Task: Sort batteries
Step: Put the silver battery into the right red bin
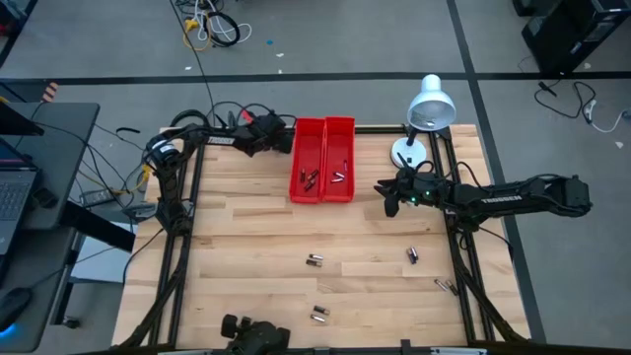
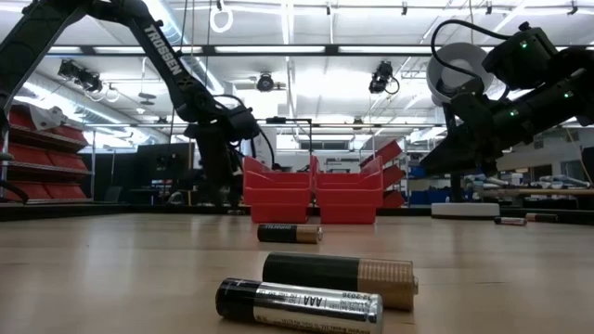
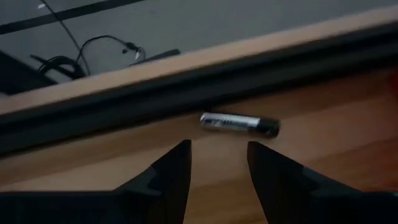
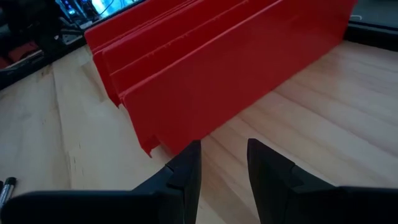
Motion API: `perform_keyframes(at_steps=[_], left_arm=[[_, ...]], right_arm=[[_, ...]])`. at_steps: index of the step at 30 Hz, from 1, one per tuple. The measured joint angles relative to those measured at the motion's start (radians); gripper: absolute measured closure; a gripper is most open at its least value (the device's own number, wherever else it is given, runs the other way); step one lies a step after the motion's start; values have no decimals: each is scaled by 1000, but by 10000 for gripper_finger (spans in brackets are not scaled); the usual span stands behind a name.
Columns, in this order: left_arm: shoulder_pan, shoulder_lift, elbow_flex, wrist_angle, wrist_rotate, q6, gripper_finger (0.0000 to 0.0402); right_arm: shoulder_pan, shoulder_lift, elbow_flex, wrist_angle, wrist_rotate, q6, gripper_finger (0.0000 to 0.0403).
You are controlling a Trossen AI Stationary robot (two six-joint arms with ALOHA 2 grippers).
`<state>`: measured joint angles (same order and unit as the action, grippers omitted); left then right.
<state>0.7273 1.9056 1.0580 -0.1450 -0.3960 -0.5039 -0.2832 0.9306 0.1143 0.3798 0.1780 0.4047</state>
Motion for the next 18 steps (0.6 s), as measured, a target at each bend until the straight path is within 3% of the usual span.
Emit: perform_keyframes(at_steps=[8,18], left_arm=[[-4,-1,1,-53,-25,-4,229],[-12,-1,0,94,-20,-48,229]], right_arm=[[0,0,0,0,0,-8,286],[0,0,0,0,1,-6,286]])
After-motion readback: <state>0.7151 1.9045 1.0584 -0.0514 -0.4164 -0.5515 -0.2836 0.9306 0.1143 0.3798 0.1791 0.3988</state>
